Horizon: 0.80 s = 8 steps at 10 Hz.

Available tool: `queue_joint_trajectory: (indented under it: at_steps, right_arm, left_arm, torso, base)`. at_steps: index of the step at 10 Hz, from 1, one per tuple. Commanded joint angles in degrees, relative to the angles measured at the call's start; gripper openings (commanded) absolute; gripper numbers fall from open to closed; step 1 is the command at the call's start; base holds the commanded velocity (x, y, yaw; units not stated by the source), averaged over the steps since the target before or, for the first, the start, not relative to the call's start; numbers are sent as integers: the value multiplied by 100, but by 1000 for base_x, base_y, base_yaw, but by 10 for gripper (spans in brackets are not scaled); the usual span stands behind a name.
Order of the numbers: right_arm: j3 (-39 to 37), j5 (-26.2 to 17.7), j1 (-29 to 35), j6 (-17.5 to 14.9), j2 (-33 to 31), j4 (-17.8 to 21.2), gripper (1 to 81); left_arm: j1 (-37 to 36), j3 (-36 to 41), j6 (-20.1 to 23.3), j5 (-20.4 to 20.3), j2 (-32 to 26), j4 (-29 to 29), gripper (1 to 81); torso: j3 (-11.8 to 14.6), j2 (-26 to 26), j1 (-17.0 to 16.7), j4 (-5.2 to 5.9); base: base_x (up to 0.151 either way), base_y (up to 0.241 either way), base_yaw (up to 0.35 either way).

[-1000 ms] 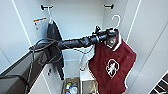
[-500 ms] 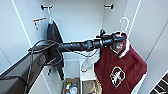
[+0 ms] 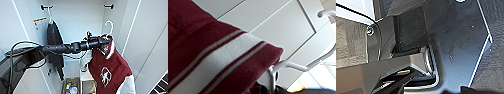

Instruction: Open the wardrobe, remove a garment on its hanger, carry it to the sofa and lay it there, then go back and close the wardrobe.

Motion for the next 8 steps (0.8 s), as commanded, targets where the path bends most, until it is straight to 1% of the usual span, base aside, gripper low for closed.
queue_joint_trajectory:
  at_steps: [1,3,6,8]
  right_arm:
    - [25,-269,175,-17,15,17,811]
    - [25,-269,175,-17,15,8,811]
    - [26,-269,175,-17,15,8,811]
    - [25,-269,167,-17,15,8,811]
  left_arm:
    - [-949,921,190,63,-766,-54,10]
    - [-931,959,199,91,-820,-54,10]
    - [-861,906,199,91,-662,-54,10]
    - [-861,889,199,91,-601,-54,10]
  torso:
    - [0,0,0,-2]
    - [0,0,0,0]
    - [0,0,0,-2]
    - [0,2,6,-2]
  base:
    - [0,0,0]
    - [0,0,0]
    - [0,0,0]
    - [-84,0,0]
